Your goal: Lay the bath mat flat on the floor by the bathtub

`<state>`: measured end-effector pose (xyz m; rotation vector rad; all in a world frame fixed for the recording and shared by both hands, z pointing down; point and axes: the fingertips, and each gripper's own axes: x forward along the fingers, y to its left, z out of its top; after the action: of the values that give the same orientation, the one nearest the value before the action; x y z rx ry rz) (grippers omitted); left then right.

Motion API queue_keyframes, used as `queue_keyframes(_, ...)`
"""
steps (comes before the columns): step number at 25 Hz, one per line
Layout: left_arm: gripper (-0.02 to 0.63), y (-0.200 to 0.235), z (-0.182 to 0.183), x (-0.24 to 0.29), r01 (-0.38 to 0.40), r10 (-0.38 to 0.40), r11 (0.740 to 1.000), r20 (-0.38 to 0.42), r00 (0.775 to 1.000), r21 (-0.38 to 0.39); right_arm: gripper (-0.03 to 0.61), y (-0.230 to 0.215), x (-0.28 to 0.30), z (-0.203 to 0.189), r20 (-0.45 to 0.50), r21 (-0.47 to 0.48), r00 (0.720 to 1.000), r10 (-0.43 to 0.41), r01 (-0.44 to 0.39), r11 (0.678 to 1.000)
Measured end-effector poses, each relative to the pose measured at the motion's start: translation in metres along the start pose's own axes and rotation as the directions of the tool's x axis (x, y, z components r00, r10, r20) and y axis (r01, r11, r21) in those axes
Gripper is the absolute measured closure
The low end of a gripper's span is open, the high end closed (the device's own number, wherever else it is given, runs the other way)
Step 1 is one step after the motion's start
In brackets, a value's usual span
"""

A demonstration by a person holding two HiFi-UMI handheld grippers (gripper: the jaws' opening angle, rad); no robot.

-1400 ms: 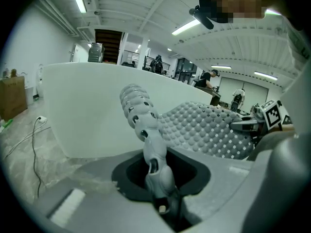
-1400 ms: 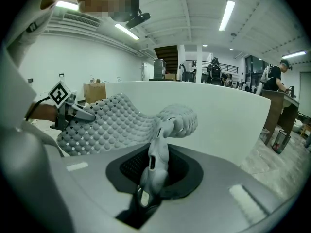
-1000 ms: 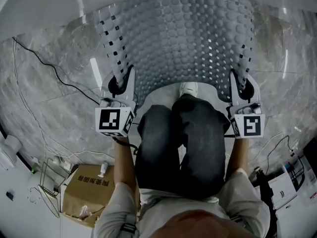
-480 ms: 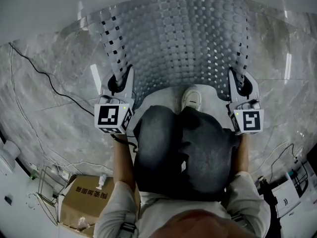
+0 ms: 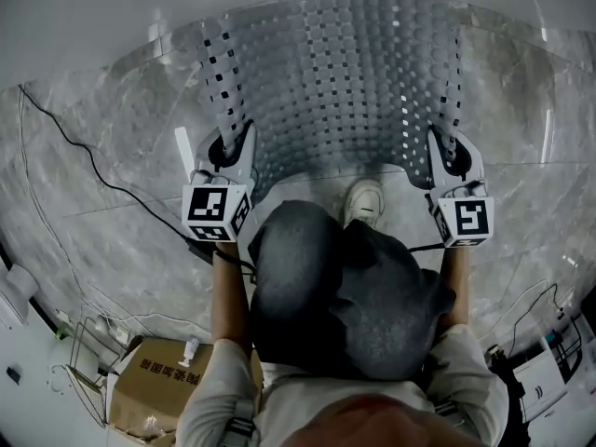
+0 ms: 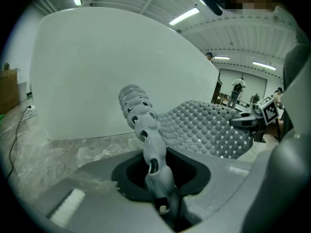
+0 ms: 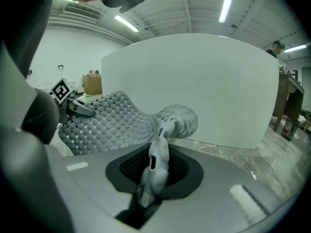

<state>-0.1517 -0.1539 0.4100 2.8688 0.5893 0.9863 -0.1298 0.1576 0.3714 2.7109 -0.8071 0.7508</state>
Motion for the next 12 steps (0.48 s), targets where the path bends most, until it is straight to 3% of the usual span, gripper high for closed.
queue_keyframes(12, 0.531, 0.024, -0.039, 0.042, -0.011, 0.01, 1.0, -0.046, 0.999, -0.025, 0.512, -0.003, 0.047, -0.038, -0.072, -0.014, 0.997, 0.017, -0.018, 1.0)
